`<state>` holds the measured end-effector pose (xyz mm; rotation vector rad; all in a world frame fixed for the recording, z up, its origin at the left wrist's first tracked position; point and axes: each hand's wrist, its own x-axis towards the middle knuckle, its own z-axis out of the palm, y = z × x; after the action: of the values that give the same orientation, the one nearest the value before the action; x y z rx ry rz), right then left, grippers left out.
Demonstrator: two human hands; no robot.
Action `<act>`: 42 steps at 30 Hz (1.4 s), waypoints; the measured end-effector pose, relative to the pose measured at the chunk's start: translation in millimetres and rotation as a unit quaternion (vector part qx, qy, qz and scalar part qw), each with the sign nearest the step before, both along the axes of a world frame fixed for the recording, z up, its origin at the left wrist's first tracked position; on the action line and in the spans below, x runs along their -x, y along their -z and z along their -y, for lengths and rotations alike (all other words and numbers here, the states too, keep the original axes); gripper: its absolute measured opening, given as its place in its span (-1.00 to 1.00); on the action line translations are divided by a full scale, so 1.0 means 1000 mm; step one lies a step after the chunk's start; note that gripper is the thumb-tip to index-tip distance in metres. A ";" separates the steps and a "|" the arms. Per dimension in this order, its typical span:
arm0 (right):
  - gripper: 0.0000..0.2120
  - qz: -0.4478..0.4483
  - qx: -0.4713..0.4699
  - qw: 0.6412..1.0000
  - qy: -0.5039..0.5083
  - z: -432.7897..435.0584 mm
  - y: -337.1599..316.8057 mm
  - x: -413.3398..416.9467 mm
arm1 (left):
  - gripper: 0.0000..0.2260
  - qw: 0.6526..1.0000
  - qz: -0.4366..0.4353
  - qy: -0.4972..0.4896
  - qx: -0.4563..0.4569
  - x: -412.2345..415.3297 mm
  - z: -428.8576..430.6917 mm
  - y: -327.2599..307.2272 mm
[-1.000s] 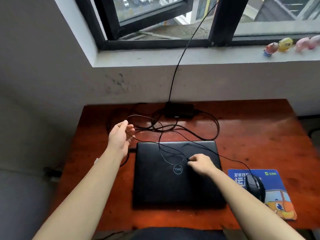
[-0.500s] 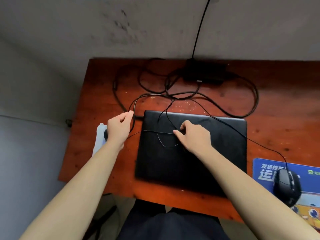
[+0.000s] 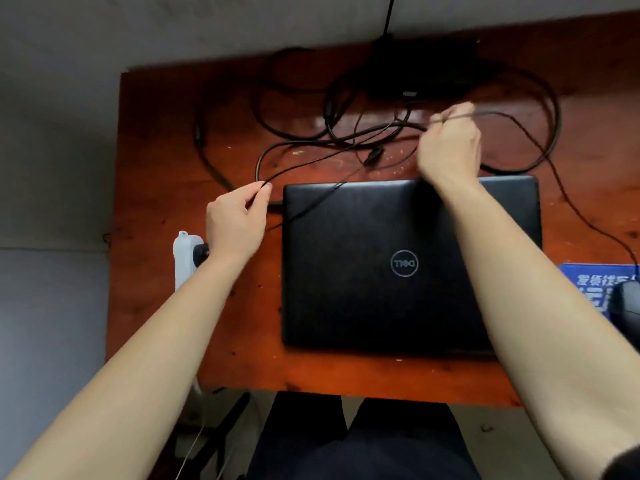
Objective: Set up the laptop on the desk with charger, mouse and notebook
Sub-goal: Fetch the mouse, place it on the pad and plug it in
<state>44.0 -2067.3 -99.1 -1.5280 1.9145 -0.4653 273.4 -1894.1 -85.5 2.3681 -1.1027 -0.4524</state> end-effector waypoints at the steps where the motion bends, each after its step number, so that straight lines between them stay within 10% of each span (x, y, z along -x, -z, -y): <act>1: -0.73 0.012 0.023 0.999 0.025 0.004 0.000 0.001 | -0.72 1.000 0.002 0.007 0.005 -0.002 0.000 0.000; 9: -0.71 -0.127 -0.109 0.960 -0.226 -0.006 0.027 0.006 | -0.76 0.999 -0.009 0.047 -0.021 -0.039 0.008 -0.011; 15: -0.70 -0.243 0.027 0.945 -0.218 -0.033 0.014 -0.006 | -0.76 0.995 -0.098 0.015 0.002 -0.061 0.007 -0.024; 19: -0.74 -0.104 0.099 0.950 -0.276 -0.066 0.014 -0.033 | -0.80 0.973 -0.227 -0.045 0.025 -0.059 0.007 -0.025; 22: -0.53 -0.159 0.078 0.891 -0.418 -0.073 0.022 -0.052 | -0.79 0.954 -0.291 -0.064 0.032 -0.060 0.009 -0.023; 29: -0.73 -0.079 0.187 0.903 -0.378 -0.076 0.019 -0.044 | -0.86 0.914 -0.359 -0.089 0.169 -0.059 0.010 -0.026; 36: -0.77 0.153 -0.032 0.958 -0.240 -0.114 -0.002 -0.056 | -0.71 0.971 -0.066 -0.101 0.204 -0.027 -0.034 0.002; 42: -0.71 0.272 -0.220 0.928 -0.128 -0.128 0.001 -0.077 | -0.66 0.965 0.178 0.193 0.006 -0.038 -0.095 0.067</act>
<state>121.2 -1939.8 -100.4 -1.1712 1.2609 -0.2771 311.2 -1799.2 -152.2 2.2762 -1.7410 -0.1432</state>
